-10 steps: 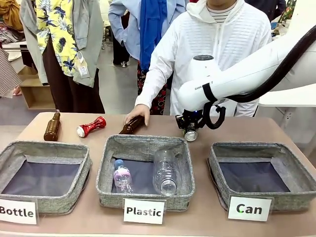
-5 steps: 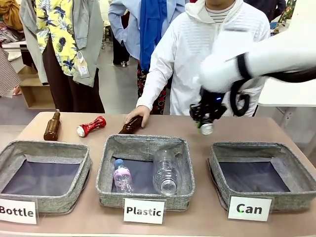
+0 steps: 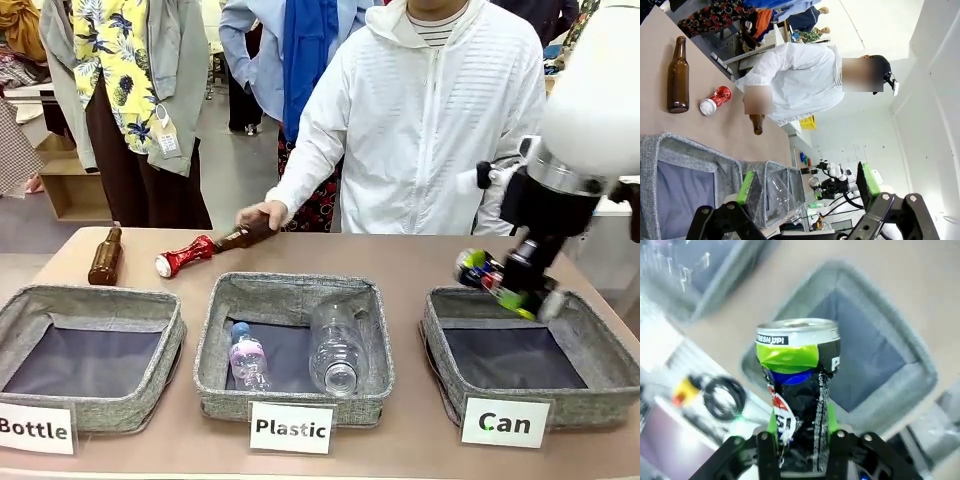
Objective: Sort the can waste into the basket.
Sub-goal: Pick up the can waste from the table and place it in the right Fabric basket.
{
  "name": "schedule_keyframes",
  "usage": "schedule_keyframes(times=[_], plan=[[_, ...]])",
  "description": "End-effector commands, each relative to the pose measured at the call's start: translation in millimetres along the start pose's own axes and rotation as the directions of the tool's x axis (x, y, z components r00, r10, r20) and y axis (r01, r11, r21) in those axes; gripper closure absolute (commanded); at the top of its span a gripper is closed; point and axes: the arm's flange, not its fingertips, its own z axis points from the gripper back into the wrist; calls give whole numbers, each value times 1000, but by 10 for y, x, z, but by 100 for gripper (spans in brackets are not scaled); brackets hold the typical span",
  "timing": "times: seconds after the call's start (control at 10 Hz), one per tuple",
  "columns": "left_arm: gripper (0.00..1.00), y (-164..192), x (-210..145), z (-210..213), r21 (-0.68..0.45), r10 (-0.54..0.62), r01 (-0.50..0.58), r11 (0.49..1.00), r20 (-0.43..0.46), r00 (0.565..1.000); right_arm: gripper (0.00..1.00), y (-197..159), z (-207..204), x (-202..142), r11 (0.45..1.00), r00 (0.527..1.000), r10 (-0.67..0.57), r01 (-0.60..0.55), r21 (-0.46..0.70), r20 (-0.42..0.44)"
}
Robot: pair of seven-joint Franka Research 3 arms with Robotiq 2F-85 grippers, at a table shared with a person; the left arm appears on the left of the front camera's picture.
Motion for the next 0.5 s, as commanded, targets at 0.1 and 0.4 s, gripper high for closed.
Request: schedule_keyframes(times=[0.1, 0.4], plan=[[0, 1, -8, -2, -14, -20, 20, 1000, 2, 1000, 100, -280, -173, -416, 945, 939, 314, -295, -140, 139], [0, 1, -8, -2, -14, -20, 20, 1000, 2, 1000, 100, -384, -309, -493, 940, 927, 327, -299, -165, 185]])
